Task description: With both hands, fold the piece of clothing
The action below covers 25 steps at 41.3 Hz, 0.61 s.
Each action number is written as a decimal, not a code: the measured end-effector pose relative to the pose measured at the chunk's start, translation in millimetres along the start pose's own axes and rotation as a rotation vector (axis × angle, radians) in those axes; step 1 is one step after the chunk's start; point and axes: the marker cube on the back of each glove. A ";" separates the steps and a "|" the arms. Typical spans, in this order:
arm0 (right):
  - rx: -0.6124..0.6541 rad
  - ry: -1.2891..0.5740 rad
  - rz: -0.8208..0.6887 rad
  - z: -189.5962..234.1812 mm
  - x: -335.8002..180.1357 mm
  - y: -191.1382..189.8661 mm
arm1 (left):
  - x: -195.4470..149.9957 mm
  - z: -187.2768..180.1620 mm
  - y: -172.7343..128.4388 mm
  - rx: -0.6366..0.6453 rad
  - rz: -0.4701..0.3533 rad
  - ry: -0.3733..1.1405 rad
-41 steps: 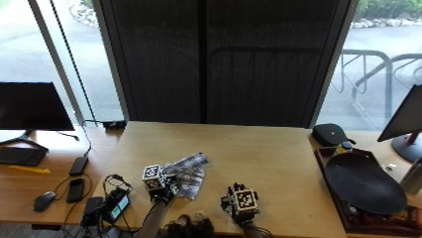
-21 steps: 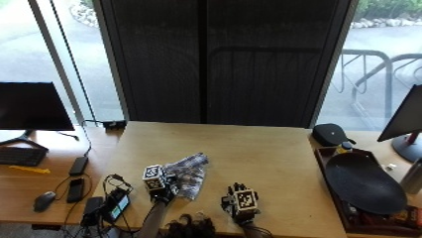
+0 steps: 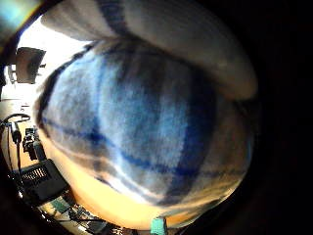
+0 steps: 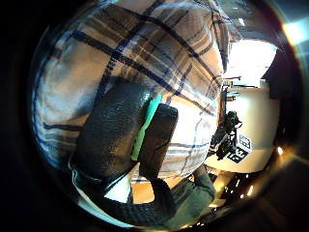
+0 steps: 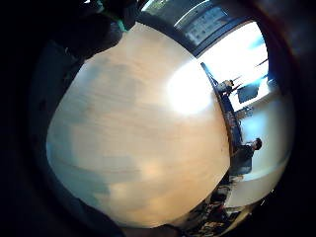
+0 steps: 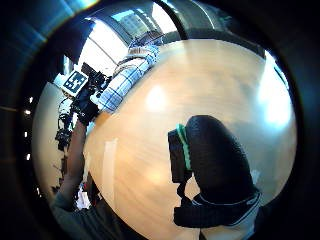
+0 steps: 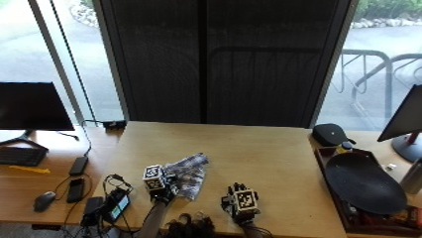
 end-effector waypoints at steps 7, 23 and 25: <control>-0.044 0.014 0.007 -5.4 1.1 6.7 | -1.1 0.6 -1.0 0.004 0.006 -0.006; 0.006 0.087 0.005 -2.6 12.3 -0.4 | -1.8 -0.3 -2.7 0.026 -0.008 -0.018; -0.016 0.037 0.004 0.2 5.5 2.1 | -1.8 -0.5 -5.6 0.045 0.006 -0.017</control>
